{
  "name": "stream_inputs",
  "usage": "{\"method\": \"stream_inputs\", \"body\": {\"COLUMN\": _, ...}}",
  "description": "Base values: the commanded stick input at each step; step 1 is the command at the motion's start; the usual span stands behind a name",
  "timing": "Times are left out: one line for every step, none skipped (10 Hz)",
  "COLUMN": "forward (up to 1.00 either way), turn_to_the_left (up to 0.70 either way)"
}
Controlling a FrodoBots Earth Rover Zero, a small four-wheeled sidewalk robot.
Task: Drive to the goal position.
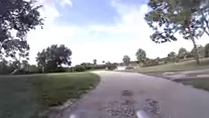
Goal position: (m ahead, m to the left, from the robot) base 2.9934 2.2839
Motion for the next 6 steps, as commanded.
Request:
{"method": "stream_inputs", "body": {"forward": 0.69, "turn_to_the_left": 0.03}}
{"method": "stream_inputs", "body": {"forward": 0.69, "turn_to_the_left": 0.03}}
{"method": "stream_inputs", "body": {"forward": 0.69, "turn_to_the_left": 0.03}}
{"method": "stream_inputs", "body": {"forward": 0.69, "turn_to_the_left": 0.03}}
{"method": "stream_inputs", "body": {"forward": 0.69, "turn_to_the_left": 0.03}}
{"method": "stream_inputs", "body": {"forward": 0.69, "turn_to_the_left": 0.03}}
